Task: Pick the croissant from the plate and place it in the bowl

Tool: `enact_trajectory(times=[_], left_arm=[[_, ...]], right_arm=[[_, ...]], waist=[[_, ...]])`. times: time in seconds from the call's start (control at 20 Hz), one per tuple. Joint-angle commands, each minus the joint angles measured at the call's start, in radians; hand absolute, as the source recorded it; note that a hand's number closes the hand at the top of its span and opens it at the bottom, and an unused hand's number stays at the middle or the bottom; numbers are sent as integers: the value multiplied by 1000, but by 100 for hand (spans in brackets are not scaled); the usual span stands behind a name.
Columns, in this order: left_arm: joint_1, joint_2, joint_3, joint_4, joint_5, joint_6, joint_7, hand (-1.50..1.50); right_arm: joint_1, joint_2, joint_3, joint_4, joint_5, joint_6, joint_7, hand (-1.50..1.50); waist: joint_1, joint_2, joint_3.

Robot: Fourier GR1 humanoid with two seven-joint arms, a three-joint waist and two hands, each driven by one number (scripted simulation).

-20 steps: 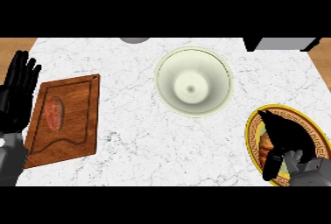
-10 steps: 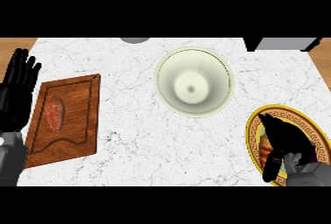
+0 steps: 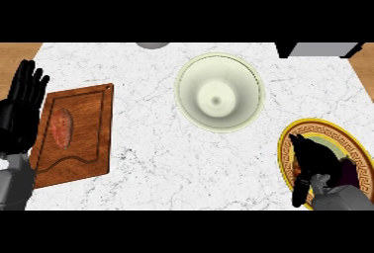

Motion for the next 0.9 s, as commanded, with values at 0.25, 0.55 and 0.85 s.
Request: enact_trajectory(times=[0.25, 0.55, 0.85], left_arm=[[-17, -11, 37, 54, -37, -34, -33, 0], [-18, -15, 62, 16, -21, -58, 29, 0], [-75, -47, 29, 18, -74, 1, 42, 0]], right_arm=[[5, 41, -58, 136, 101, -22, -50, -150], [46, 27, -92, 129, 159, -32, -111, -150], [51, 25, -54, 167, 238, -172, -239, 150]], waist=[[-1, 1, 0], [-2, 0, 0], [-5, 0, 0]])
